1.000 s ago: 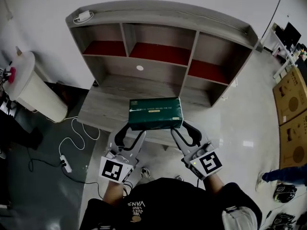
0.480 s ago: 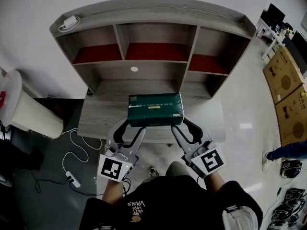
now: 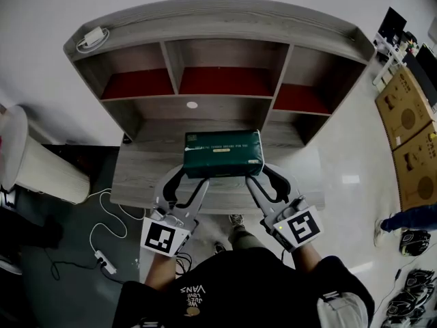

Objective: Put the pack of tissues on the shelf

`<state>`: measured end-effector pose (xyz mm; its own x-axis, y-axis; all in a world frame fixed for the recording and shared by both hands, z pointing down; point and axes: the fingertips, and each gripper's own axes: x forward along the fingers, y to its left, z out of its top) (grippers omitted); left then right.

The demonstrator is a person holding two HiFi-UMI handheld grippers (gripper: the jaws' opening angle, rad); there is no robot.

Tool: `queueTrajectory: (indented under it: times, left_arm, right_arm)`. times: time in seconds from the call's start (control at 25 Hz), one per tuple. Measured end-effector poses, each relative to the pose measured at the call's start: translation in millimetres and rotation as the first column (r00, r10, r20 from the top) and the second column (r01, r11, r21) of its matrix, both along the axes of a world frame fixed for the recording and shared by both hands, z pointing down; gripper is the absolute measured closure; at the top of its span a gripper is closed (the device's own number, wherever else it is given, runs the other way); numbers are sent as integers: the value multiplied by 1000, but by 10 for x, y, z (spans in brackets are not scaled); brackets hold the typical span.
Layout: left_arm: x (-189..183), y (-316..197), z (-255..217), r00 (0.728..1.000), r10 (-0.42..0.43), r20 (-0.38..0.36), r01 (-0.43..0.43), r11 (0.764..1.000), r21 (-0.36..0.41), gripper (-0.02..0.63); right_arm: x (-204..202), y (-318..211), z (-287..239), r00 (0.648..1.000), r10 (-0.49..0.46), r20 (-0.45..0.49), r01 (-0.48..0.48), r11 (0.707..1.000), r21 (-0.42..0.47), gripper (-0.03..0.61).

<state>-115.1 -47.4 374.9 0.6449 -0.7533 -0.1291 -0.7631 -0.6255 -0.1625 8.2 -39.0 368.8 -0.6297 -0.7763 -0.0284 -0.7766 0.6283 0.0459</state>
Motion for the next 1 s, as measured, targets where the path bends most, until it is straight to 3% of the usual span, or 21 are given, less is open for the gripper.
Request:
queueTrajectory:
  times: [0.08, 0.36, 0.64, 0.76, 1.0]
  left_arm:
    - [25, -198, -25, 1000, 0, -9, 0, 999, -41, 382]
    - [125, -672, -28, 1000, 3, -1, -3, 999, -48, 382]
    - [203, -1076, -43, 1000, 5, 12, -6, 1000, 20, 382]
    - [253, -1207, -24, 1000, 4, 7, -4, 1000, -26, 382]
    - [236, -1474, -17, 1000, -9, 26, 8, 1000, 17, 382]
  right_arm:
    - [-5, -220, -34, 1000, -3, 0, 3, 1000, -2, 433]
    - [97, -691, -51, 1000, 1, -1, -1, 1000, -5, 433]
    - [207, -1065, -32, 1000, 16, -5, -16, 1000, -6, 433]
    - [227, -1215, -26, 1000, 14, -5, -14, 1000, -3, 433]
    - [239, -1477, -11, 1000, 9, -7, -9, 1000, -3, 433]
